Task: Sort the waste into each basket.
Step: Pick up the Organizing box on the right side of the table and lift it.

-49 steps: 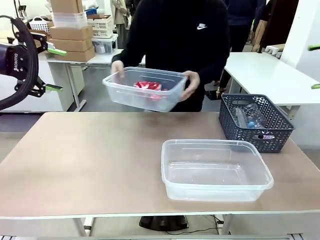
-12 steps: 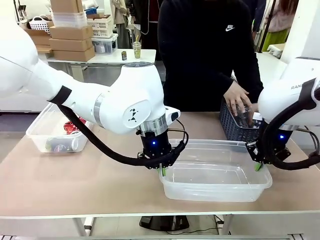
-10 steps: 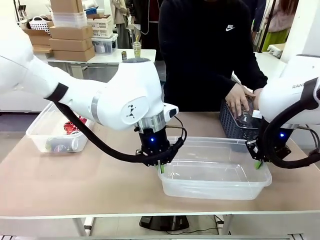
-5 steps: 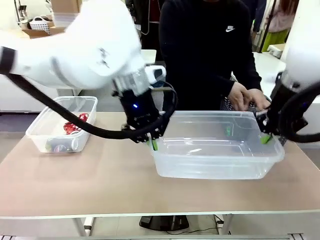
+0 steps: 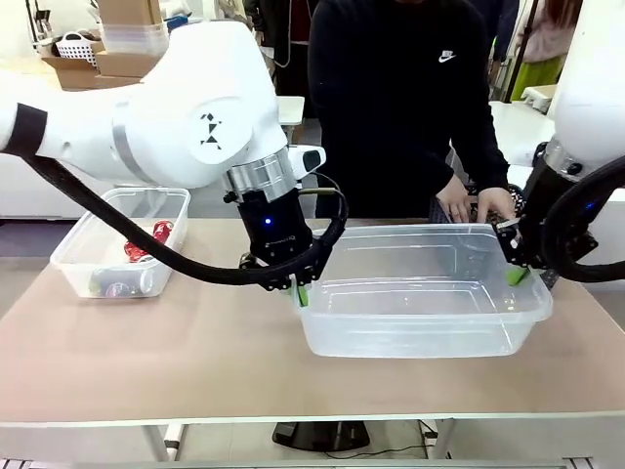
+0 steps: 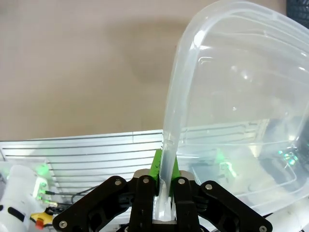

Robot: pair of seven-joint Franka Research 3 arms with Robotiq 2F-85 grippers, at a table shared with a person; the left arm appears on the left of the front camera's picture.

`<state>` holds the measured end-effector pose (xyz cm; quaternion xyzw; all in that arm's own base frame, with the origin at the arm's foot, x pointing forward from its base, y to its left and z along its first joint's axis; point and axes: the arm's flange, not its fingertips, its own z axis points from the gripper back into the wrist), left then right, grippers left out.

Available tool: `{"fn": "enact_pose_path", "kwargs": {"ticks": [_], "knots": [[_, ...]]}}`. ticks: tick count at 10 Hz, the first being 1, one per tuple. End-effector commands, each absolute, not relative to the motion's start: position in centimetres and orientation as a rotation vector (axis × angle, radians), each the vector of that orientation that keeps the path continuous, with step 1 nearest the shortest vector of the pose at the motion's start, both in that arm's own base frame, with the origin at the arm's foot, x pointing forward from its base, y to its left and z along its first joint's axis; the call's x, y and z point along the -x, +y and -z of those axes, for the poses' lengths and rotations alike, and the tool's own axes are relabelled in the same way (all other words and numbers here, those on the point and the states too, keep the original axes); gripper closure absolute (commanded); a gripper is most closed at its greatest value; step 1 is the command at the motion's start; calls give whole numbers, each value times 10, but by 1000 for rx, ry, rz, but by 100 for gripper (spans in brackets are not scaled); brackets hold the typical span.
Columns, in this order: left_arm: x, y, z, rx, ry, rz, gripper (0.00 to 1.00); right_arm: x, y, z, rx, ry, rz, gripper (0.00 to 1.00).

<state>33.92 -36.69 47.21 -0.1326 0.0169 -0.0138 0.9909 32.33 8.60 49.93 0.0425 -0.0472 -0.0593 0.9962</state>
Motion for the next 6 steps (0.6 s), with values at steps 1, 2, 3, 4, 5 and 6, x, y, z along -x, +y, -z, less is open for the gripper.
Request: {"fn": "enact_pose_path", "kwargs": {"ticks": [1, 2, 3, 4, 5, 6], "knots": [[-342, -357, -500, 228, 10, 14, 94, -333, 122, -511, -77, -150, 3, 95], [-350, -329, -529, 220, -56, -48, 94, -342, 151, -514, -42, -156, -60, 95], [-353, -300, -545, 167, -109, -99, 94, -348, 176, -515, -32, -151, -118, 95], [-355, -272, -552, 126, -124, -129, 94, -354, 202, -519, -3, -142, -132, 95], [-353, -249, -555, 85, -154, -154, 94, -360, 230, -524, 63, -127, -93, 95], [-352, -229, -554, 82, -160, -168, 94, -369, 254, -529, 69, -120, -76, 95]]}}
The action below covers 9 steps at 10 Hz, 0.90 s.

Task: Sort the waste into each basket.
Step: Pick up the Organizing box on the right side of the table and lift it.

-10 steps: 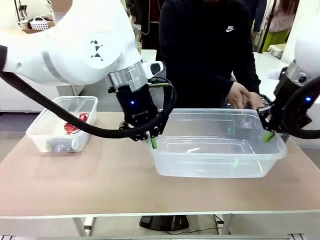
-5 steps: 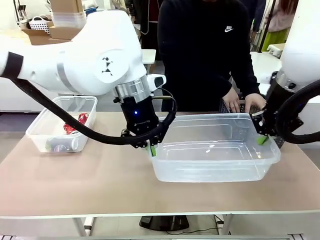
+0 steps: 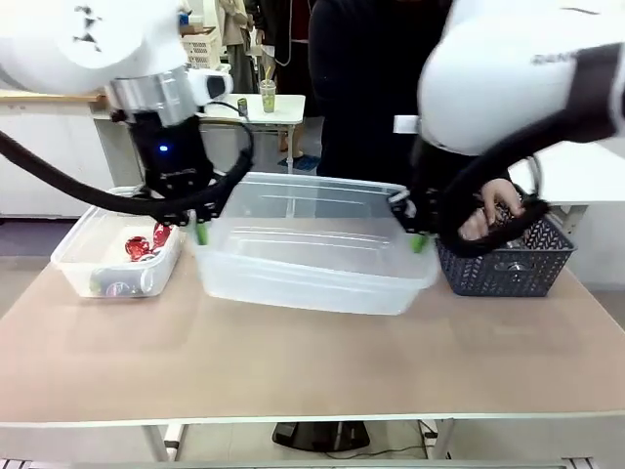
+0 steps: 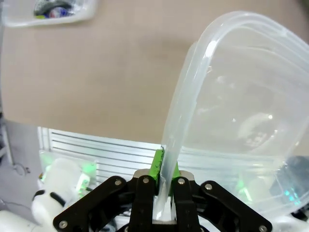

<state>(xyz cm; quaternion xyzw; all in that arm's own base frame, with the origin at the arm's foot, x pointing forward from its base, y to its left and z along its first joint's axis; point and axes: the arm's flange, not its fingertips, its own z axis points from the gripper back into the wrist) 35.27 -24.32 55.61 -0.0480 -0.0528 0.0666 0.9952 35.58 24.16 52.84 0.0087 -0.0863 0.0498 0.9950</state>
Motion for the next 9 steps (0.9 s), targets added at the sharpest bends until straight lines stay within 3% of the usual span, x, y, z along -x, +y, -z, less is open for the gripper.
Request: {"fn": "enact_pose_path", "kwargs": {"ticks": [1, 6, 7, 8, 9], "knots": [[-349, -220, -550, 91, -158, -201, 94, -378, 266, -534, 68, -107, -37, 95], [-359, -224, -508, 109, -100, -200, 94, -390, 256, -527, 79, 33, -23, 95], [-347, -222, -522, 108, -100, -192, 94, -389, 260, -521, 167, 37, -67, 95], [-347, -222, -522, 108, -100, -192, 94, -392, 264, -519, 44, -7, -32, 95], [-347, -222, -522, 108, -100, -192, 94, -392, 264, -519, 44, -7, -32, 95]]}}
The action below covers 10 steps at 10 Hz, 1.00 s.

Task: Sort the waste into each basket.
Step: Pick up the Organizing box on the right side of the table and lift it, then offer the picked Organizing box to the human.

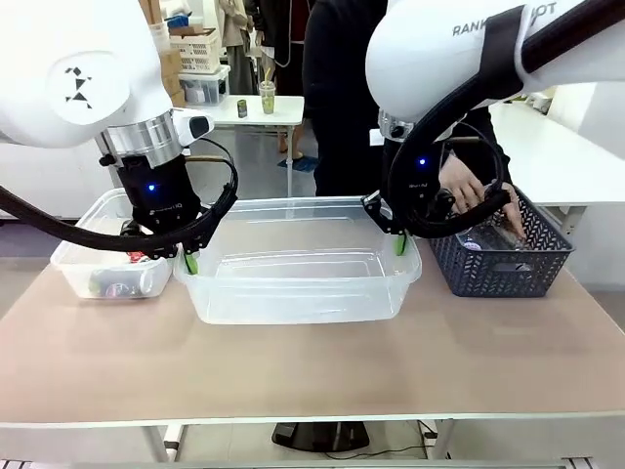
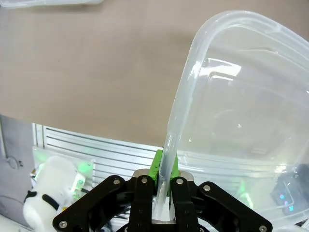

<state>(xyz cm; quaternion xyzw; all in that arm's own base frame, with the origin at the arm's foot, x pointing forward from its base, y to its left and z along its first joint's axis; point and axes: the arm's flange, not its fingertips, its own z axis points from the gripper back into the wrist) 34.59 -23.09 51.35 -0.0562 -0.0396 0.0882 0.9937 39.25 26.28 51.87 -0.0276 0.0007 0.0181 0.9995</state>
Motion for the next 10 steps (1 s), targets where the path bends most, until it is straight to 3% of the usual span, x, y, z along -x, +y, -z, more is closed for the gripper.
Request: {"fn": "enact_pose_path", "kwargs": {"ticks": [1, 10], "knots": [[-347, -222, -522, 108, -100, -192, 94, -392, 264, -519, 44, -7, -32, 95], [-347, -222, -522, 108, -100, -192, 94, -392, 264, -519, 44, -7, -32, 95]]}}
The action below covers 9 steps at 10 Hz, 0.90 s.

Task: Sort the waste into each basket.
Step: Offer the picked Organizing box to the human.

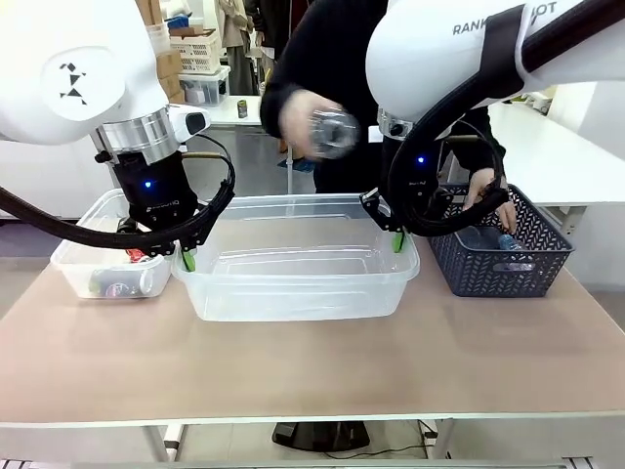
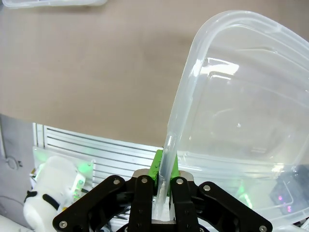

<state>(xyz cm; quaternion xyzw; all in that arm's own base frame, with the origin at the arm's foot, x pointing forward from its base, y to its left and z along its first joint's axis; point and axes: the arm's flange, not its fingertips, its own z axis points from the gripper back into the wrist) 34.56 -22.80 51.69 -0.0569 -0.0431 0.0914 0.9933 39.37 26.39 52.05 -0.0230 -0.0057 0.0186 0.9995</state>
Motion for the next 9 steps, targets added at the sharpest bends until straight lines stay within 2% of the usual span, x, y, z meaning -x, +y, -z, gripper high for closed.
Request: {"fn": "enact_pose_path", "kwargs": {"ticks": [1, 9], "knots": [[-347, -222, -522, 108, -100, -192, 94, -392, 264, -519, 44, -7, -32, 95], [-347, -222, -522, 108, -100, -192, 94, -392, 264, -519, 44, -7, -32, 95]]}}
